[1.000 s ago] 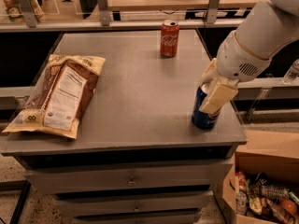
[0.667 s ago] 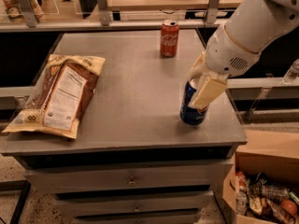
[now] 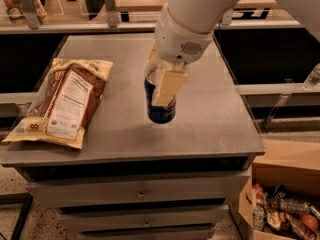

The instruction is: Move pepsi can near brown chip bag

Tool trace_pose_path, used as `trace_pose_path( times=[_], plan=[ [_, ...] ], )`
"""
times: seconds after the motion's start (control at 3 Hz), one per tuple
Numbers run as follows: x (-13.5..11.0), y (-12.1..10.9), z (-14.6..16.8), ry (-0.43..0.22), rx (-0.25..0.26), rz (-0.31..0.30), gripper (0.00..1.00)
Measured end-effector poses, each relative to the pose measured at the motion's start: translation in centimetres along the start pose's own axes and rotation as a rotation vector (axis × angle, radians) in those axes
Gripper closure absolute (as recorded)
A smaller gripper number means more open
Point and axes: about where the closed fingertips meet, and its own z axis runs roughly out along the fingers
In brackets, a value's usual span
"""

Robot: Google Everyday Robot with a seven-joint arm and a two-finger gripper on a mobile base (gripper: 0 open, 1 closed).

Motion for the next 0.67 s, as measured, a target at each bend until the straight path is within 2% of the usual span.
trace_pose_path(
  times=[0.33, 0.67],
  plan=[
    [-5.1, -1.7, 2.3, 0.02, -0.038, -0.118, 1.0],
    [-8.9, -3.4, 5.0, 0.028, -0.086, -0.209, 1.0]
  ],
)
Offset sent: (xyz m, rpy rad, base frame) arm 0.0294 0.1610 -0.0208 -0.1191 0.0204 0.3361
